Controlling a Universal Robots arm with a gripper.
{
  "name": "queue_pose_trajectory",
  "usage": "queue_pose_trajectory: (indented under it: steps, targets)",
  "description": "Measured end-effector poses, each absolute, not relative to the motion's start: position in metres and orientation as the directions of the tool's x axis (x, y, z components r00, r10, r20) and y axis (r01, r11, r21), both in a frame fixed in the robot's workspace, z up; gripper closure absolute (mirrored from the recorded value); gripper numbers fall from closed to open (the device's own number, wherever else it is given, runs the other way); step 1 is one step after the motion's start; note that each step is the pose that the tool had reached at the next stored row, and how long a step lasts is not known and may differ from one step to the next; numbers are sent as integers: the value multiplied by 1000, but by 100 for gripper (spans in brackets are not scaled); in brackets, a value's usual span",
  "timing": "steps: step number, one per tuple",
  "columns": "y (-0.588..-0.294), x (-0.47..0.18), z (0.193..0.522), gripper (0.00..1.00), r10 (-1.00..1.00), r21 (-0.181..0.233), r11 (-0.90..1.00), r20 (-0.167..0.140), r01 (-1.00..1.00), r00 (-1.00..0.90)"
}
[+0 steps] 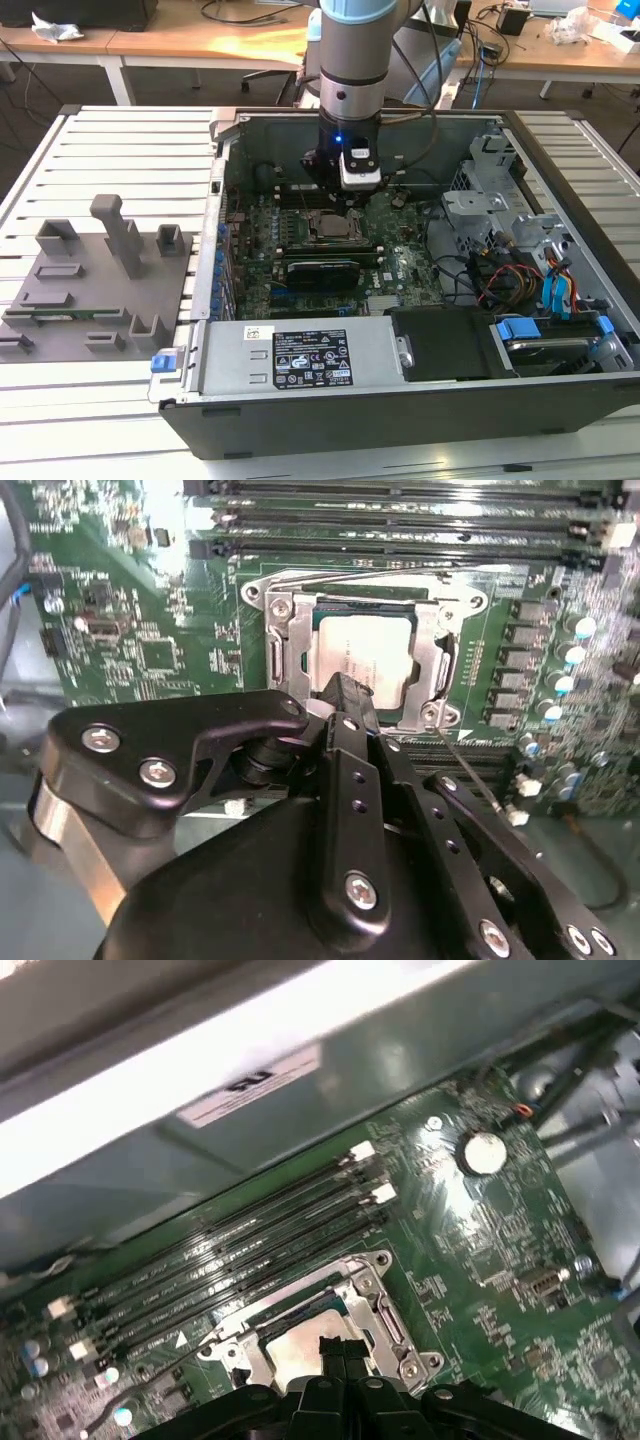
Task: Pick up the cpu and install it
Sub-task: 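Close the cpu cover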
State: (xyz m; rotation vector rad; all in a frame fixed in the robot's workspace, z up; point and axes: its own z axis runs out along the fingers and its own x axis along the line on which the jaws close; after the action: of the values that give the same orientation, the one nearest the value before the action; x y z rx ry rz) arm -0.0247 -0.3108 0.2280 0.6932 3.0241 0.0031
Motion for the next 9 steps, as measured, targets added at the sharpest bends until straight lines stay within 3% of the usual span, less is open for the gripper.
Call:
queue_pose_trajectory:
  steps: [9]
  targets:
    - [-311,-25,226,89,264,11,965,-38,264,-964]
